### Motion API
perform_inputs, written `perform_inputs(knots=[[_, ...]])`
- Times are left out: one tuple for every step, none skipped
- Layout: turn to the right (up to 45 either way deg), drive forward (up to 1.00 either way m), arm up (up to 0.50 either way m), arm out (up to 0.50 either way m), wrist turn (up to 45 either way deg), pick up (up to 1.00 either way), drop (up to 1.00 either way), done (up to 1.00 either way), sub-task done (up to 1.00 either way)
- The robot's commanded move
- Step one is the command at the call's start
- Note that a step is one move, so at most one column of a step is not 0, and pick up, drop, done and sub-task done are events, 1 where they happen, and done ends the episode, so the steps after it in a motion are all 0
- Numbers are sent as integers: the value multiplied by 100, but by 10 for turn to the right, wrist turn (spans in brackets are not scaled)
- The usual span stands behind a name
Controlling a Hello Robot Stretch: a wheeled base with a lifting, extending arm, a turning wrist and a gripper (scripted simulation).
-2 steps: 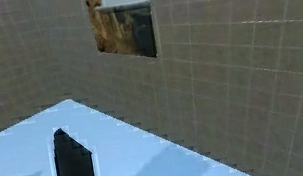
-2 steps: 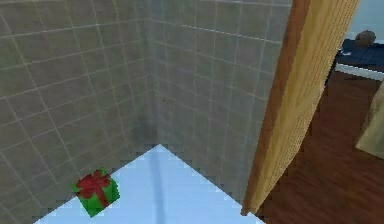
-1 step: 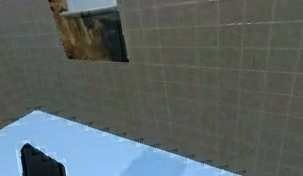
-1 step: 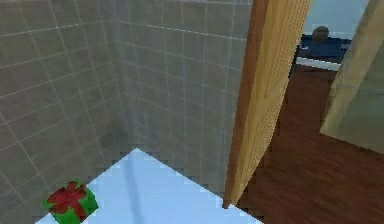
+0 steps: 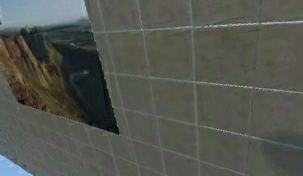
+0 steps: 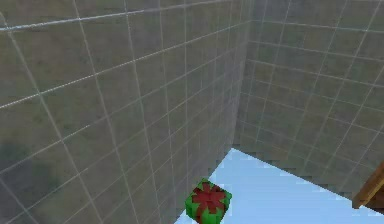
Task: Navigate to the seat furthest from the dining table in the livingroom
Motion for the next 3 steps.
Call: perform_inputs(knots=[[180, 0, 0, 0, 0, 0, 0, 0, 0], [0, 5, 0, 0, 0, 0, 0, 0, 0], [-450, 0, 0, 0, 0, 0, 0, 0, 0]])
